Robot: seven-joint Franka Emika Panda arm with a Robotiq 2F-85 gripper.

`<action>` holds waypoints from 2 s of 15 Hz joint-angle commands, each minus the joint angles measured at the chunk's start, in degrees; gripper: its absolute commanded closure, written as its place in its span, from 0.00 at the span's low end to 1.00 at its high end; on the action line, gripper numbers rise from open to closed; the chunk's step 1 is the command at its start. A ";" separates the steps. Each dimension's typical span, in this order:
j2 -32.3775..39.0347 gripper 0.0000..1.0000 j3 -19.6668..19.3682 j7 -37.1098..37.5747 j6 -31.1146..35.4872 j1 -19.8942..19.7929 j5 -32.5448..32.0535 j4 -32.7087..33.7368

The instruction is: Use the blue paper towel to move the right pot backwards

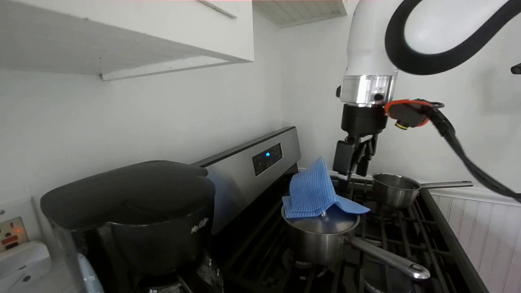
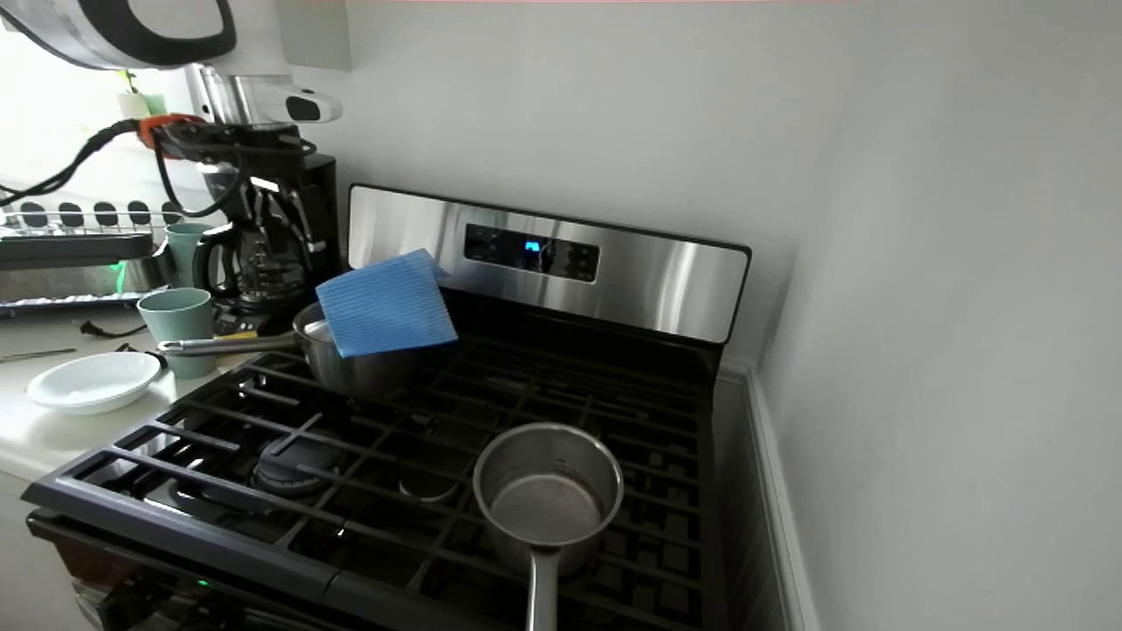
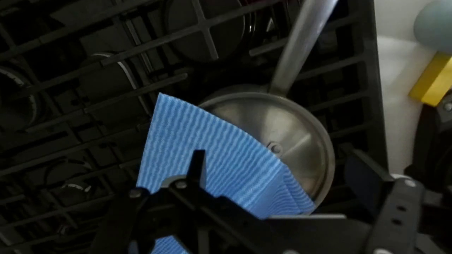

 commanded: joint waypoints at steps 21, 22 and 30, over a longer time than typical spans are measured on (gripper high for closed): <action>11.63 1.00 -3.37 17.90 -0.22 -1.49 -3.11 11.88; 11.08 0.99 -3.59 17.53 -0.28 -1.63 -3.45 11.81; 4.58 0.99 -5.91 2.30 -3.84 -5.29 -10.66 10.31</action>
